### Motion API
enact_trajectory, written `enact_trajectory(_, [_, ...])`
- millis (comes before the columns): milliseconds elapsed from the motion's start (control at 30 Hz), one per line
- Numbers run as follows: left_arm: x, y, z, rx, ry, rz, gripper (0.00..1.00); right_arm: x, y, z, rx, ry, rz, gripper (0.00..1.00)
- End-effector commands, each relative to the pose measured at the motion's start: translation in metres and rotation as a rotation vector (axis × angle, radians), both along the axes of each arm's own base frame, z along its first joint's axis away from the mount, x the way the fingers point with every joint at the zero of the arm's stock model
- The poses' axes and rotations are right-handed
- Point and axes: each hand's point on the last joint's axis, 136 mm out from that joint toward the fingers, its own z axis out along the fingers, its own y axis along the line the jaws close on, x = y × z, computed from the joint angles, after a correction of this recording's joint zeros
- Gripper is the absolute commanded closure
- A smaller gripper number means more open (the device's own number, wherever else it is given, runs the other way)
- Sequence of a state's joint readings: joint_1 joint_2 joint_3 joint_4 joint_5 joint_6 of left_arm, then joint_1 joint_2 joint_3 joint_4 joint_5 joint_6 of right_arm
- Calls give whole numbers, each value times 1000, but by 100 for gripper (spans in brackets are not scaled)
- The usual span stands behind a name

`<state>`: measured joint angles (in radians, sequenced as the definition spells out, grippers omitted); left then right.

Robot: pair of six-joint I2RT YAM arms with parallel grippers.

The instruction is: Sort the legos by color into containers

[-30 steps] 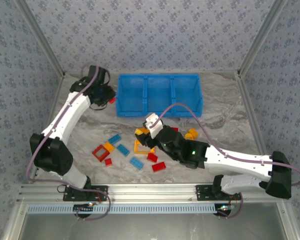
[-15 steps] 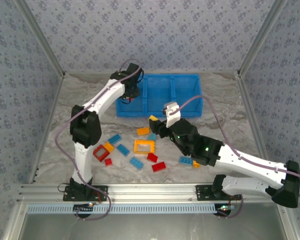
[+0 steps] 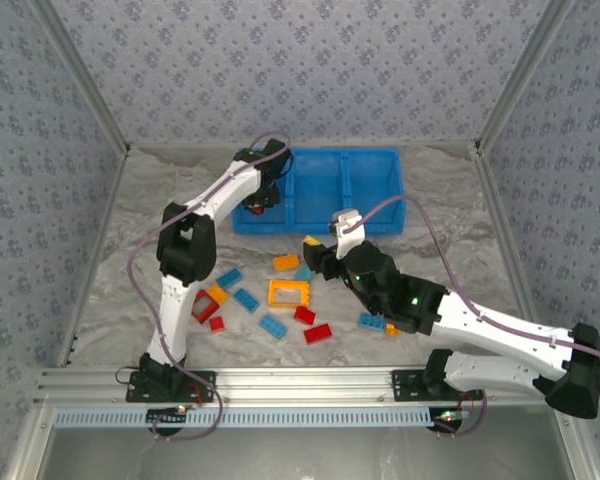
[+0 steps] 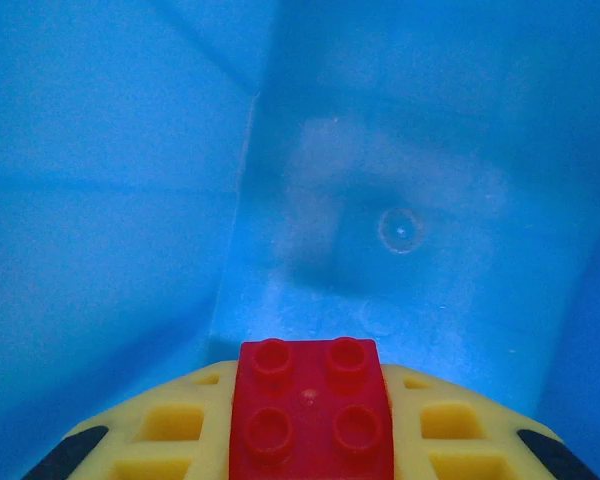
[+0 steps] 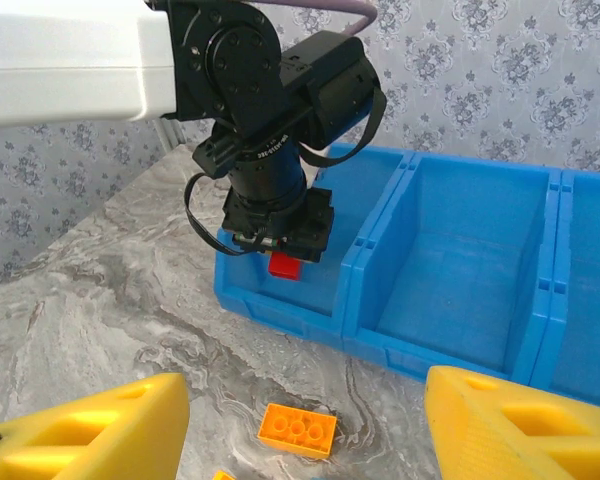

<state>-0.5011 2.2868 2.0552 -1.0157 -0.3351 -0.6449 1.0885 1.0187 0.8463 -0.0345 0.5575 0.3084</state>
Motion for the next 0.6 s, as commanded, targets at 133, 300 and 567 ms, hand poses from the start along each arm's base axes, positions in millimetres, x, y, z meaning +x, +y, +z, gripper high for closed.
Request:
enact_trajectory(133, [-7, 7, 6, 121, 7, -21, 69, 0, -2, -9, 9, 31, -8, 34])
enact_trajectory(300, [-8, 7, 18, 146, -9, -18, 51, 1, -3, -8, 9, 34, -10, 33])
enact_trajectory(567, [-11, -3, 79, 114, -127, -27, 47, 3, -12, -17, -39, 63, -32, 34])
